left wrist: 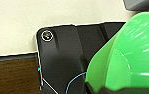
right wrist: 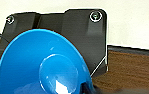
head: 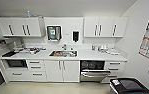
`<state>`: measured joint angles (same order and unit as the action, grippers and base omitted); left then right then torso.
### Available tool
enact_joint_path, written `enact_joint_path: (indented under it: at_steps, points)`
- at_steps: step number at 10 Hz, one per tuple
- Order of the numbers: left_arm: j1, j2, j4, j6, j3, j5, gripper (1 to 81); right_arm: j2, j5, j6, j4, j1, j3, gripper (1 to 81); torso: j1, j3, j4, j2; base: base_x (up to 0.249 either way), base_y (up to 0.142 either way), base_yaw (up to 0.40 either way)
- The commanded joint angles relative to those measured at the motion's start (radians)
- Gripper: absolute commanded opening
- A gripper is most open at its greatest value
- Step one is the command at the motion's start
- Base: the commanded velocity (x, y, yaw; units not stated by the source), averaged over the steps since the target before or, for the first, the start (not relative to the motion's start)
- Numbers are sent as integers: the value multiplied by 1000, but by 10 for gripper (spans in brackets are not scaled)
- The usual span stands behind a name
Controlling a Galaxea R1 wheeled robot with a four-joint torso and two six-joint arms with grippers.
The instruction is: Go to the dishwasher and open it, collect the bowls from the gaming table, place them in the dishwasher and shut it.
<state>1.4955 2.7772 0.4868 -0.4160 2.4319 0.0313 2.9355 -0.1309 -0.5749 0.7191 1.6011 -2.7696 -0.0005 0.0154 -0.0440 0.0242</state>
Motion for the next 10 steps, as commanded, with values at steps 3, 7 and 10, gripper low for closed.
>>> enact_joint_path:
  at_steps: [3, 7, 10]
  points:
    - [-54, -17, 9, 3, -5, -31, 10, -4, 36, 4, 6, -48, -5, 10, 1, 0, 0, 0, 104, 0, 0]
    - [-57, -13, 9, 3, -5, -33, 10, -5, 34, 3, 6, -51, -5, 10, 1, 0, 0, 0, 107, 0, 0]
    - [-56, -11, 7, 3, -5, -31, 10, -5, 34, 4, 6, -49, -4, 10, 1, 0, 0, 0, 107, 0, 0]
